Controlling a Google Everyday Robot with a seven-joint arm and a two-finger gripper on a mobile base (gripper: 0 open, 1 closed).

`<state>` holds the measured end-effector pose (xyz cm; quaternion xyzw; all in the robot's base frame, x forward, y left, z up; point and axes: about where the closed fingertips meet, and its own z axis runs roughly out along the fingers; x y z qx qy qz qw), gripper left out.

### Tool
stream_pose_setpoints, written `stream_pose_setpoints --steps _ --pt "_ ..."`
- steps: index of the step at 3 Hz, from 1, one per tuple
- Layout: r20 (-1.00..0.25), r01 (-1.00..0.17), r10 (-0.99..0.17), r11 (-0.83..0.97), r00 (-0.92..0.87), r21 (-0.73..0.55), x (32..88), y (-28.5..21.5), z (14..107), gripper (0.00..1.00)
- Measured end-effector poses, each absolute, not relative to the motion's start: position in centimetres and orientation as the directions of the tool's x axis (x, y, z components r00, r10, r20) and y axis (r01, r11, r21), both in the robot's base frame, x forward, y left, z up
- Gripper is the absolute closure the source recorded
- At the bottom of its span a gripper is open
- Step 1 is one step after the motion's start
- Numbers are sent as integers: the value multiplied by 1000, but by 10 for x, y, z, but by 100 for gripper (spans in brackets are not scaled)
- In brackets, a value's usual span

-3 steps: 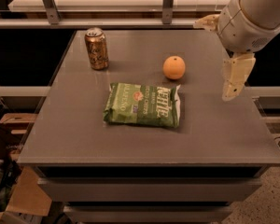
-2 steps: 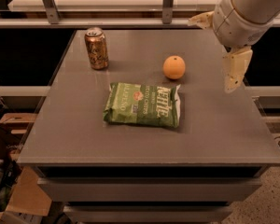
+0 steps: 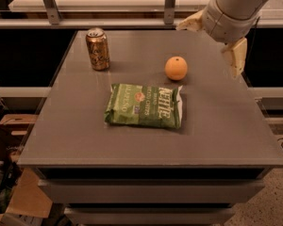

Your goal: Pick orange

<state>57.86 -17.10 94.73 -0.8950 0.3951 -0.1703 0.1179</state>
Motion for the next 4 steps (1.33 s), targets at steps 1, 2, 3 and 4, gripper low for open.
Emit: stream_pose_setpoints --steps 1,2,3,4 --pt "261 -602 -668 -743 697 -294 593 -161 933 0" --pt "278 -554 -602 -798 749 -237 607 -151 915 0" --pt "262 -523 -558 -830 787 -194 615 -141 894 0" --pt "231 -502 -526 -851 819 -157 620 -132 874 0"
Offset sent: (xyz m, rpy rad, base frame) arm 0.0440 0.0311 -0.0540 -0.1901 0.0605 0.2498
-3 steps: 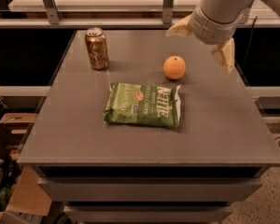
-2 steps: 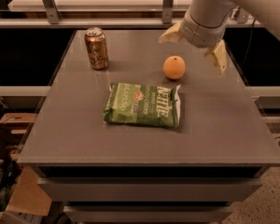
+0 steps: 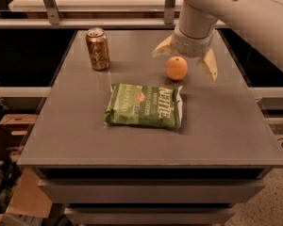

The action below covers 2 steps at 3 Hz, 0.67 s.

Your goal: Pick orange

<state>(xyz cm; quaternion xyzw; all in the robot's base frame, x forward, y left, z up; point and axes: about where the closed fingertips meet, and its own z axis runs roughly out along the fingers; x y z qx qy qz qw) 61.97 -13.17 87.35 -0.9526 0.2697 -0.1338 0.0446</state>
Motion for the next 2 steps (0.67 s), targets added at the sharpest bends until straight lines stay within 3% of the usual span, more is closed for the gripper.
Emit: stream_pose_setpoints --steps 1,2 --pt "203 -494 -512 -859 835 -134 625 -127 857 0" --pt "186 -511 -528 -849 829 -136 638 -128 847 18"
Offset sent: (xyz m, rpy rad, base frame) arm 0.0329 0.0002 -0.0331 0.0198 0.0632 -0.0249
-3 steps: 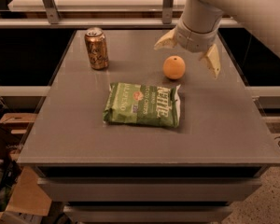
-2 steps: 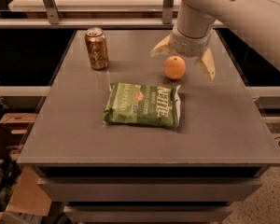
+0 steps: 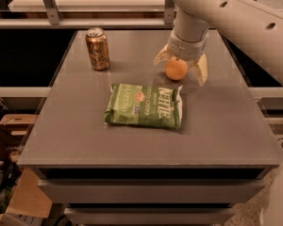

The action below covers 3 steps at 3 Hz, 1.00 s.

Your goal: Pick orange

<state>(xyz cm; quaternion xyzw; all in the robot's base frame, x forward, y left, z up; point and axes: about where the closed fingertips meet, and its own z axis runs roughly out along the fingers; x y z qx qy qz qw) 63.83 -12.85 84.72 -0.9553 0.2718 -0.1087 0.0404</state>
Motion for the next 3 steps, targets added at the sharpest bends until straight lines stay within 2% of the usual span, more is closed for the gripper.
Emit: stream_pose_setpoints --steps 3 --pt "205 -542 -570 -821 796 -180 667 -138 862 87"
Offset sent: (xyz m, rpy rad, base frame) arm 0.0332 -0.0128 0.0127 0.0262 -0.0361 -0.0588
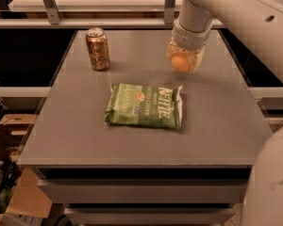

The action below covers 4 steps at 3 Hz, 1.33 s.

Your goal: Pick orange

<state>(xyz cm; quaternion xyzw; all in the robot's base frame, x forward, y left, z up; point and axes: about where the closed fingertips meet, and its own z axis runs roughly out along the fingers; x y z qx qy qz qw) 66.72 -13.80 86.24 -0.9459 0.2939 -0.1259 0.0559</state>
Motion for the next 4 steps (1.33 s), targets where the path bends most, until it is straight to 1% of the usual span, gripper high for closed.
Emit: stream_pose_setpoints --steps 1,4 --pt "224 -542 -576 -817 786 -198 672 -141 878 100" --pt "253 -523 -578 -814 776 -253 671 -141 913 100"
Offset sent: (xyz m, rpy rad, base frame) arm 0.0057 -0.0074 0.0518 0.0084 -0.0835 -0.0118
